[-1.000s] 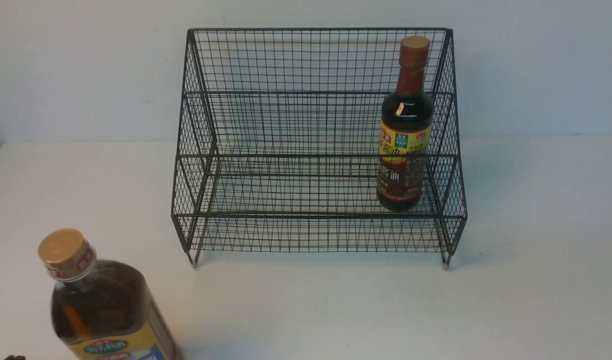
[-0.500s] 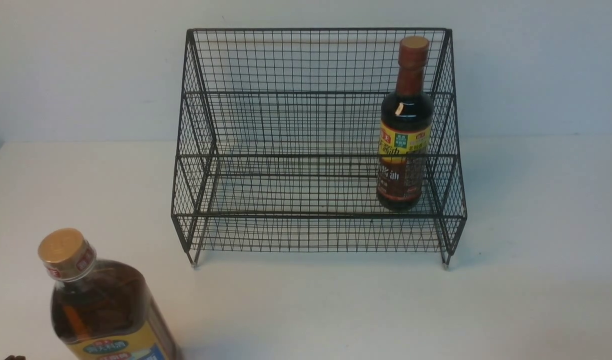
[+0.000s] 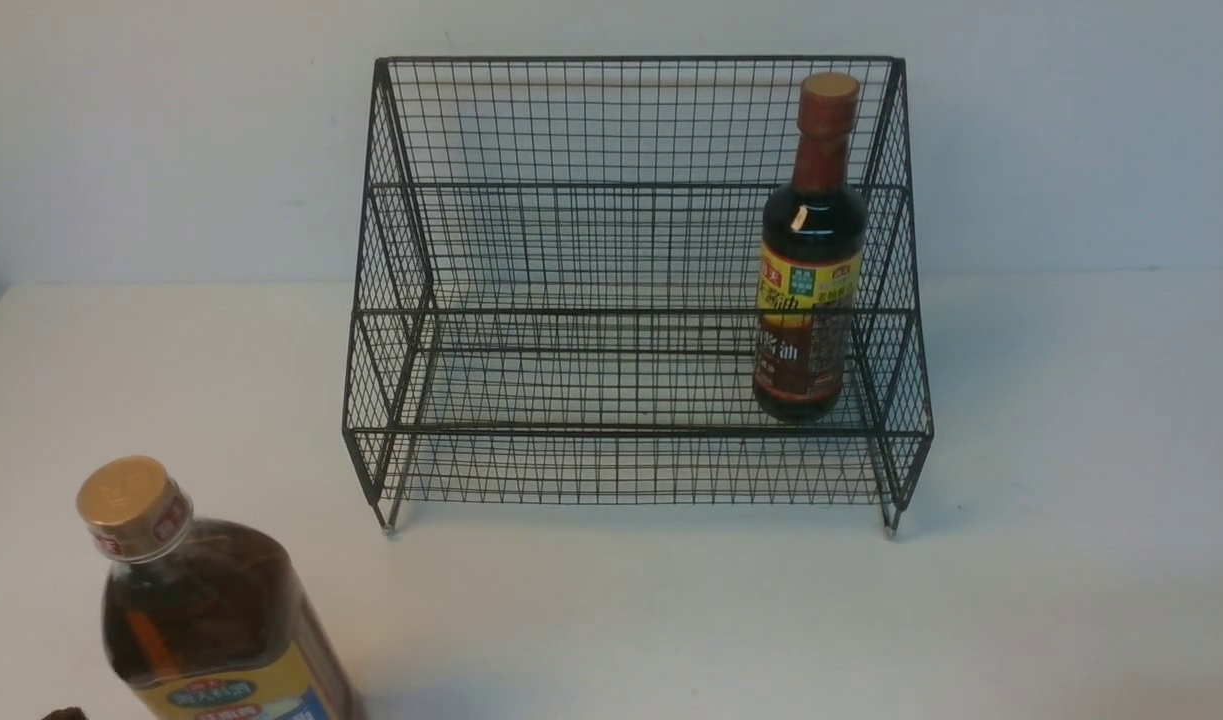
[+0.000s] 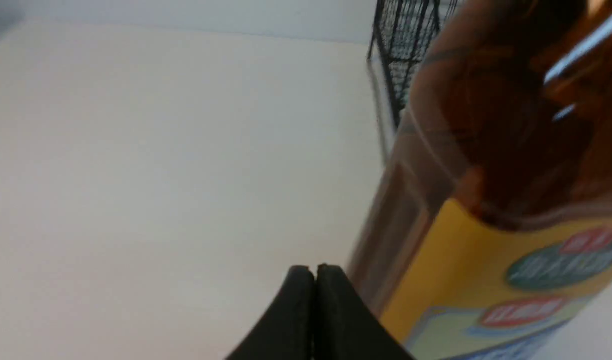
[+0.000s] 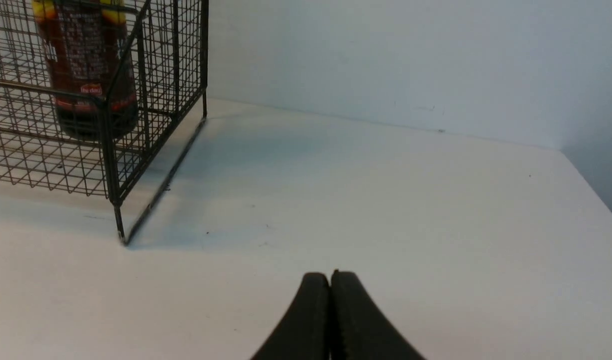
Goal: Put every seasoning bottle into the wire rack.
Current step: Use the left arm to grab the condiment bottle closest to it
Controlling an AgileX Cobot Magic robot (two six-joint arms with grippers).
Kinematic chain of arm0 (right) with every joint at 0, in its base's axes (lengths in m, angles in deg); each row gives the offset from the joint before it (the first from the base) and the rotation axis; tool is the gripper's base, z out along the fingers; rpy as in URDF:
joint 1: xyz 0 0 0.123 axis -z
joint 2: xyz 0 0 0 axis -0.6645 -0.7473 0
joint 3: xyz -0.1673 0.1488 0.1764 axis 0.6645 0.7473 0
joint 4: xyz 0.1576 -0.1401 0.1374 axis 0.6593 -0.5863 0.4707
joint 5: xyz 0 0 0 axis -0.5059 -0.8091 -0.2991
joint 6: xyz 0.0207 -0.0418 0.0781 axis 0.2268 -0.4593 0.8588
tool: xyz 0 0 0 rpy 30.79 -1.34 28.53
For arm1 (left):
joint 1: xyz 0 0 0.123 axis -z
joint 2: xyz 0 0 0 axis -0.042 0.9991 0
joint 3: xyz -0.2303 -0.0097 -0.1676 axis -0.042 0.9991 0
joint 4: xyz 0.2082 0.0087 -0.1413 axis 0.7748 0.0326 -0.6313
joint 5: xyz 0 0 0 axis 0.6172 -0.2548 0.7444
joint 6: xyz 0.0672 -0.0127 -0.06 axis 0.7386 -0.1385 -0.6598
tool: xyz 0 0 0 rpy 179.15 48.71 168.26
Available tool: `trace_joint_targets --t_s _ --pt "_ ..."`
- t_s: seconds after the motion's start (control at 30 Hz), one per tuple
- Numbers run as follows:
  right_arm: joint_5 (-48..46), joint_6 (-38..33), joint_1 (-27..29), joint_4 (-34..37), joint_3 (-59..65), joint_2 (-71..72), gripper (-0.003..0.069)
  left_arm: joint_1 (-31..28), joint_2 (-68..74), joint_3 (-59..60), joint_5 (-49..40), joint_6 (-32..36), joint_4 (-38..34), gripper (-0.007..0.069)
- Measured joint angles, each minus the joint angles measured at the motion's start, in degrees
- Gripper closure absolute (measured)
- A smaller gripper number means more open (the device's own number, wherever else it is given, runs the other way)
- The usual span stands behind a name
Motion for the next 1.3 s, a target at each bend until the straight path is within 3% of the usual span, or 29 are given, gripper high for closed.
trace_joint_targets --t_s 0.03,0.1,0.3,0.4,0.43,0.67,0.8,0.87,1.03,1.1,1.3 --pt "0.00 0.00 0.00 0.00 0.00 0.00 0.0673 0.00 0.00 0.00 0.44 -4.23 -7.08 0.0636" --pt "0.00 0.00 0.00 0.00 0.00 0.00 0.0673 0.00 0.00 0.00 1.22 -6.92 -13.60 0.0636" --pt "0.00 0.12 0.00 0.00 0.00 0.00 0.0673 0.00 0.00 -0.57 4.22 -7.04 -21.71 0.0636" --pt "-0.04 0.17 0.00 -0.10 0.00 0.00 0.0673 0.00 0.00 -5.02 0.70 -0.69 -21.76 0.0636" --pt "-0.04 0.17 0.00 -0.06 0.00 0.00 0.0673 0.00 0.00 -11.88 -2.85 5.42 -21.57 0.0636" --pt "-0.04 0.17 0.00 -0.11 0.00 0.00 0.0673 0.00 9.01 -34.01 -17.92 18.13 -16.84 0.0636" --pt "-0.04 0.17 0.00 -0.12 0.00 0.00 0.0673 0.00 21.44 -42.30 -30.57 19.02 -9.83 0.0613" --pt "-0.04 0.17 0.00 -0.12 0.00 0.00 0.0673 0.00 24.54 -43.38 -32.46 18.67 -7.72 0.0594" --pt "-0.04 0.17 0.00 -0.12 0.00 0.00 0.0673 0.00 36.96 -46.11 -32.93 16.52 -1.81 0.0419" --pt "-0.04 0.17 0.00 -0.12 0.00 0.00 0.0673 0.00 39.76 -46.33 -31.32 16.35 -1.89 0.0302" --pt "-0.04 0.17 0.00 -0.12 0.00 0.00 0.0673 0.00 42.72 -46.33 -29.94 16.02 -2.09 0.0069"
